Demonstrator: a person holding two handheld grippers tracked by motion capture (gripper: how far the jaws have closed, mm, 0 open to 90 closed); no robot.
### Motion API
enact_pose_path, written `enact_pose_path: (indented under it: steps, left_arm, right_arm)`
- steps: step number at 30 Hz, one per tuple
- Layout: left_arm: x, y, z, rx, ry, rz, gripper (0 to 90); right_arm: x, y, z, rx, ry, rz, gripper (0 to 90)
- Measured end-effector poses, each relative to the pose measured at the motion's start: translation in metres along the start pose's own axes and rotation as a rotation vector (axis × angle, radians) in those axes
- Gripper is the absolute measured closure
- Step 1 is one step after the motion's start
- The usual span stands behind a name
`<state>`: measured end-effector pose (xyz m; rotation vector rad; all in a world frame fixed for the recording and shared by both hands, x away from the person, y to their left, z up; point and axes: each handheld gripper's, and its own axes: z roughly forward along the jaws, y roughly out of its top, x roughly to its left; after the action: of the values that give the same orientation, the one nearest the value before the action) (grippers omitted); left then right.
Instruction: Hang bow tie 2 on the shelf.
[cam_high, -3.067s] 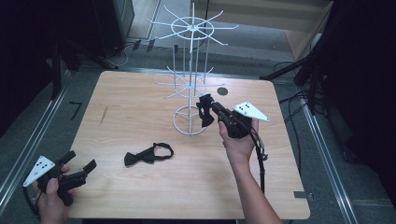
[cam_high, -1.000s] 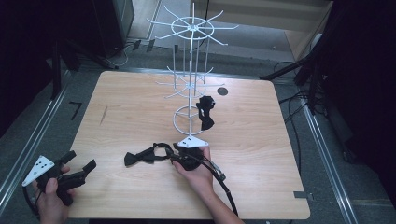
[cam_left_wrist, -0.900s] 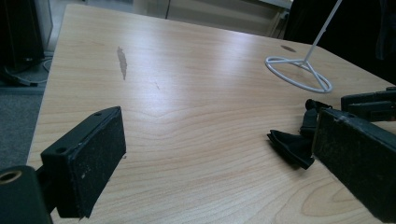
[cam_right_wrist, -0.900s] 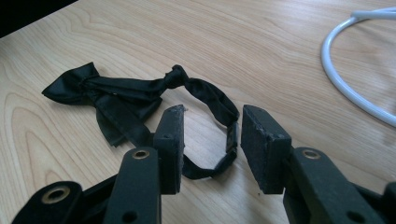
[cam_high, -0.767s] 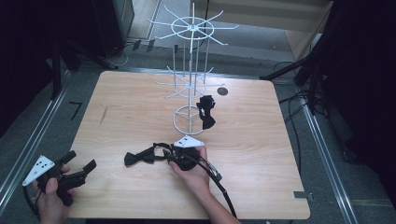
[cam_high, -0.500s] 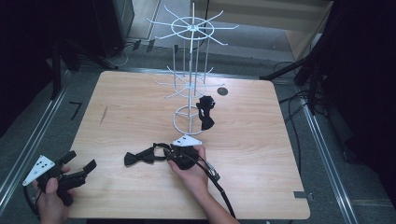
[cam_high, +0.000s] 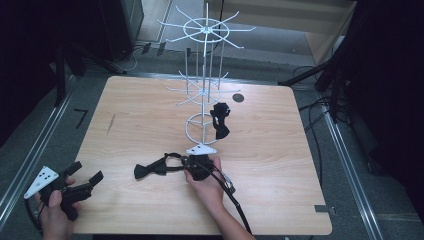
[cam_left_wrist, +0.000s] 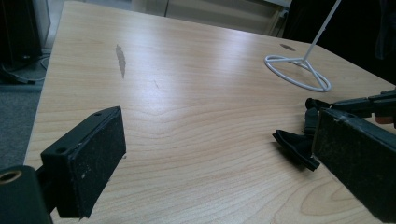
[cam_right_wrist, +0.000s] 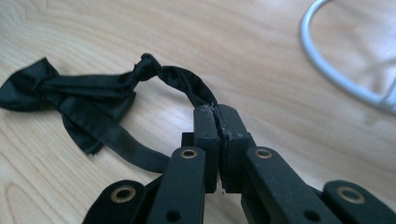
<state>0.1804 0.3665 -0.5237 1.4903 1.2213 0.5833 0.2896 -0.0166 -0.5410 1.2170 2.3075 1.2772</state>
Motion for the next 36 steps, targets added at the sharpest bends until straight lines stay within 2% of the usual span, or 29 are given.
enact_pose_path:
  steps: [3,6,9,10,12,15,18,36]
  left_arm:
    - [0.000,0.000,0.000,0.000,0.000,-0.001,3.7]
    - [0.000,0.000,0.000,0.000,-0.001,-0.001,3.7]
    - [0.000,0.000,0.000,0.003,-0.001,0.000,3.7]
    - [0.000,0.000,0.000,0.003,-0.004,0.000,3.7]
    - [0.000,0.000,0.000,0.005,-0.004,0.002,3.7]
    - [0.000,0.000,0.000,0.006,-0.004,0.004,3.7]
    - [0.000,0.000,0.000,0.006,-0.004,0.004,3.7]
    - [0.000,0.000,0.000,0.004,-0.003,0.001,3.7]
  right_arm:
    - [-0.001,-0.002,-0.006,-0.060,-0.013,-0.019,89.5]
    - [-0.002,-0.003,-0.009,-0.081,-0.018,-0.022,89.5]
    - [-0.003,-0.005,-0.016,-0.138,-0.035,-0.038,89.7]
    - [-0.003,-0.005,-0.016,-0.138,-0.035,-0.038,89.7]
    - [-0.003,-0.004,-0.023,-0.184,-0.041,-0.046,89.6]
    - [-0.002,-0.002,-0.028,-0.208,-0.047,-0.054,89.7]
    - [-0.001,0.003,-0.039,-0.260,-0.057,-0.065,89.7]
    - [-0.006,0.019,-0.069,-0.349,-0.055,-0.068,89.6]
